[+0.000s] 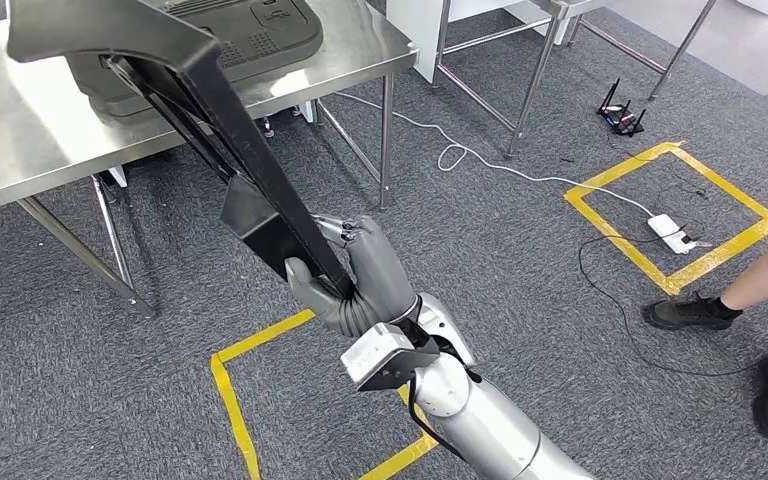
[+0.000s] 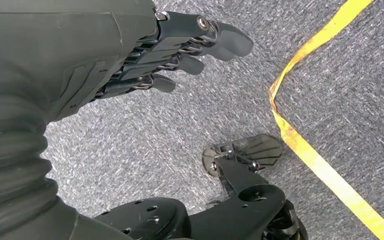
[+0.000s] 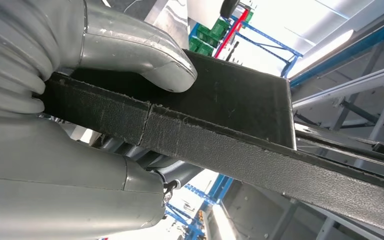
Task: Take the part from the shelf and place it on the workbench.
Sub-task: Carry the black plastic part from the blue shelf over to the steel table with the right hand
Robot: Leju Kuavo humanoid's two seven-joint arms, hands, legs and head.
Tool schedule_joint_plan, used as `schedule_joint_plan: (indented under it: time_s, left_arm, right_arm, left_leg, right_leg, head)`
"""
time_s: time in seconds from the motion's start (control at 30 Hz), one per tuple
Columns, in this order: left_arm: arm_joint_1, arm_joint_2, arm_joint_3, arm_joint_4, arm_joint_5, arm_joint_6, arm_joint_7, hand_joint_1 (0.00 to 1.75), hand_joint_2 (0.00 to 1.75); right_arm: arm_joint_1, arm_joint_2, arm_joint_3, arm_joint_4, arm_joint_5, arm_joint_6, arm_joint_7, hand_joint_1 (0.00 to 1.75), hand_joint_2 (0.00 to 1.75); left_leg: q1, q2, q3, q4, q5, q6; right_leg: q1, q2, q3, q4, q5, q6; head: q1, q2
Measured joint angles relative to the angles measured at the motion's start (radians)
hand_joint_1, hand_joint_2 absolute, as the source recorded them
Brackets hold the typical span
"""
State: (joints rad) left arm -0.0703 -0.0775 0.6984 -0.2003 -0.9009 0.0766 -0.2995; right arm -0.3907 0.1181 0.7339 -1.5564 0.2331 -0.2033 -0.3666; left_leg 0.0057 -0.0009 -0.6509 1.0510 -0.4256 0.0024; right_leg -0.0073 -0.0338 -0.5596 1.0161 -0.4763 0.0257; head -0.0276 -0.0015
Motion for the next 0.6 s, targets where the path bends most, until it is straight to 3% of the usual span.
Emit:
schedule_joint_plan:
  time_s: [0.07, 0.13, 0.23, 0.27, 0.3, 0.33, 0.4, 0.43, 0.5, 0.6]
  left_arm:
    - [0.000, 0.000, 0.000, 0.000, 0.000, 0.000, 0.000, 0.00, 1.75]
    - [-0.001, -0.001, 0.000, 0.000, 0.000, 0.000, 0.000, 0.00, 1.75]
    - [-0.003, -0.002, 0.000, 0.000, -0.002, 0.000, -0.002, 0.00, 1.75]
    - [-0.003, -0.002, 0.000, 0.000, -0.003, 0.000, -0.002, 0.00, 1.75]
    - [-0.002, -0.002, 0.000, 0.000, -0.004, 0.000, -0.003, 0.00, 1.75]
    - [-0.002, -0.002, 0.000, 0.000, -0.006, 0.000, -0.003, 0.00, 1.75]
    - [-0.002, -0.002, 0.000, 0.000, -0.007, 0.000, -0.003, 0.00, 1.75]
    - [-0.002, -0.002, 0.000, 0.000, -0.008, 0.000, -0.003, 0.00, 1.75]
    - [-0.002, -0.002, 0.000, 0.000, -0.008, 0.000, -0.002, 0.00, 1.75]
    - [0.000, -0.002, 0.000, 0.000, -0.008, -0.001, -0.002, 0.00, 1.75]
  right_arm:
    - [0.000, 0.002, 0.000, 0.000, 0.000, 0.000, 0.000, 1.75, 1.75]
    - [-0.001, 0.003, 0.000, -0.001, 0.000, 0.000, -0.001, 1.75, 1.75]
    - [0.002, -0.002, 0.000, 0.000, 0.000, 0.000, -0.002, 1.75, 1.75]
    - [0.005, -0.004, 0.000, 0.001, 0.000, 0.000, -0.002, 1.75, 1.75]
    - [0.007, -0.006, 0.000, 0.002, 0.000, 0.000, -0.002, 1.75, 1.75]
    - [0.008, -0.007, 0.000, 0.002, 0.000, 0.000, -0.002, 1.75, 1.75]
    - [0.008, -0.008, 0.000, 0.003, 0.000, 0.001, -0.002, 1.75, 1.75]
    - [0.007, -0.008, 0.000, 0.003, 0.000, 0.001, -0.002, 1.75, 1.75]
    - [0.007, -0.007, 0.000, 0.003, 0.000, 0.003, -0.002, 1.75, 1.75]
    - [0.006, -0.005, 0.000, 0.004, 0.000, 0.005, -0.001, 1.75, 1.75]
  left_leg:
    - [0.001, -0.001, 0.004, -0.010, 0.004, 0.009]
    - [0.008, -0.003, 0.013, -0.028, 0.012, 0.021]
    - [0.013, -0.008, 0.015, -0.036, 0.017, 0.028]
    - [0.013, -0.010, 0.015, -0.036, 0.017, 0.027]
    - [0.015, -0.013, 0.014, -0.036, 0.017, 0.026]
    - [0.018, -0.016, 0.014, -0.035, 0.018, 0.023]
    - [0.023, -0.023, 0.014, -0.033, 0.018, 0.010]
    - [0.023, -0.025, 0.012, -0.031, 0.017, 0.001]
    - [0.021, -0.028, 0.011, -0.031, 0.019, -0.015]
    - [0.027, -0.023, 0.009, -0.030, 0.018, -0.032]
  right_leg:
    - [-0.002, -0.001, -0.001, -0.001, -0.001, 0.006]
    - [-0.001, 0.008, -0.020, 0.036, -0.022, 0.007]
    - [-0.006, 0.026, -0.111, 0.213, -0.095, 0.001]
    - [-0.009, 0.028, -0.136, 0.260, -0.108, 0.005]
    - [-0.013, 0.029, -0.145, 0.272, -0.106, 0.012]
    - [-0.017, 0.029, -0.133, 0.243, -0.088, 0.024]
    - [-0.027, 0.029, -0.069, 0.108, -0.033, 0.048]
    - [-0.029, 0.031, -0.040, 0.049, -0.011, 0.050]
    - [-0.026, 0.034, -0.016, 0.002, 0.007, 0.039]
    - [-0.024, 0.036, -0.015, 0.002, 0.015, 0.013]
  head:
    - [0.000, 0.000]
    - [0.001, 0.000]
    - [0.003, 0.000]
    - [0.003, 0.000]
    - [0.003, 0.000]
    - [0.003, 0.000]
    - [0.004, 0.000]
    - [0.005, 0.000]
    - [0.006, 0.000]
    - [0.005, 0.000]
